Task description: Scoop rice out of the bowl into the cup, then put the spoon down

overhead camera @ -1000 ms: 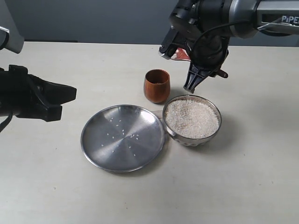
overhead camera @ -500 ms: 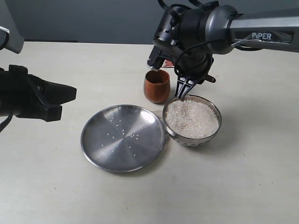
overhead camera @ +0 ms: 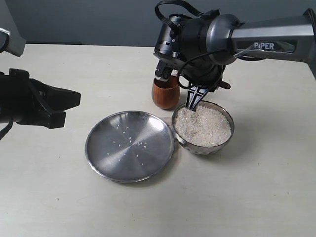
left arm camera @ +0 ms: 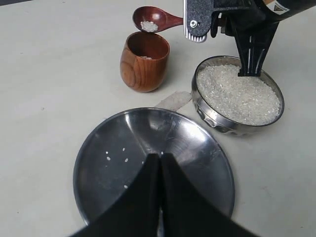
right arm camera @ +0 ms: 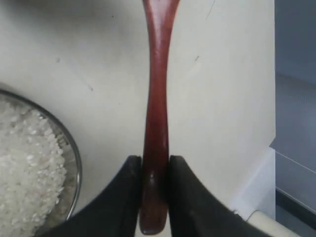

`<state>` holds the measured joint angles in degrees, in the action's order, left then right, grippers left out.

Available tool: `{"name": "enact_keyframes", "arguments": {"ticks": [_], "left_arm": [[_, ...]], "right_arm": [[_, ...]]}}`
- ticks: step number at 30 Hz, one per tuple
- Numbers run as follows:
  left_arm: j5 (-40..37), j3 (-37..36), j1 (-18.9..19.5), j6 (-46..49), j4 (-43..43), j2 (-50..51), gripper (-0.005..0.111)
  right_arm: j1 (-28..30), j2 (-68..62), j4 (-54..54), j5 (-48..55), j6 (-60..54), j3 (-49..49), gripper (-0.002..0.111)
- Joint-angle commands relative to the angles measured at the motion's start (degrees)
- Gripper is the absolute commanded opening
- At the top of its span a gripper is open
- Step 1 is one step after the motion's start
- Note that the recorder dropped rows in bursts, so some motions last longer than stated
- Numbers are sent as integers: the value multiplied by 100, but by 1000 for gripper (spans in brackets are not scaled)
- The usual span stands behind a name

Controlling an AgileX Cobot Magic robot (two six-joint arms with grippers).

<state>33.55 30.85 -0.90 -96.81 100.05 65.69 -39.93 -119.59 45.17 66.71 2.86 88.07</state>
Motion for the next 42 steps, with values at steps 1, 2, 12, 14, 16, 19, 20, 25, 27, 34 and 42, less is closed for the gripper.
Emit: {"name": "enact_keyframes", "arguments": {"ticks": [1, 2, 12, 14, 16, 19, 20, 25, 27, 34, 42], "left_arm": [[-45, 46, -39, 4, -10, 20, 0], [-45, 46, -39, 4, -10, 20, 0], [-55, 46, -39, 4, -10, 20, 0], [-55, 46, -39, 4, -10, 20, 0], [-55, 46, -39, 4, -10, 20, 0], [-55, 46, -39, 4, -10, 20, 0], [-55, 46, -39, 4, -10, 20, 0], [-55, 46, -39, 4, -10, 20, 0], [-55, 46, -39, 4, -10, 20, 0], [-55, 46, -39, 4, -10, 20, 0], [-55, 46, -39, 4, -10, 20, 0]], "right_arm": [[-22, 32, 89, 179, 38, 33, -1], [-22, 32, 89, 192, 38, 33, -1], [-281, 20, 324, 243, 49, 22, -1], [-302, 8, 353, 314, 61, 22, -1], [-302, -17, 364, 326, 61, 22, -1], [-302, -15, 415, 326, 61, 22, -1], [-302, -15, 442, 326, 70, 22, -1], [-325, -15, 442, 326, 73, 22, -1], [-355, -15, 514, 326, 73, 22, -1], [-423, -81, 706, 326, 292, 22, -1], [-529, -218, 862, 326, 487, 22, -1]]}}
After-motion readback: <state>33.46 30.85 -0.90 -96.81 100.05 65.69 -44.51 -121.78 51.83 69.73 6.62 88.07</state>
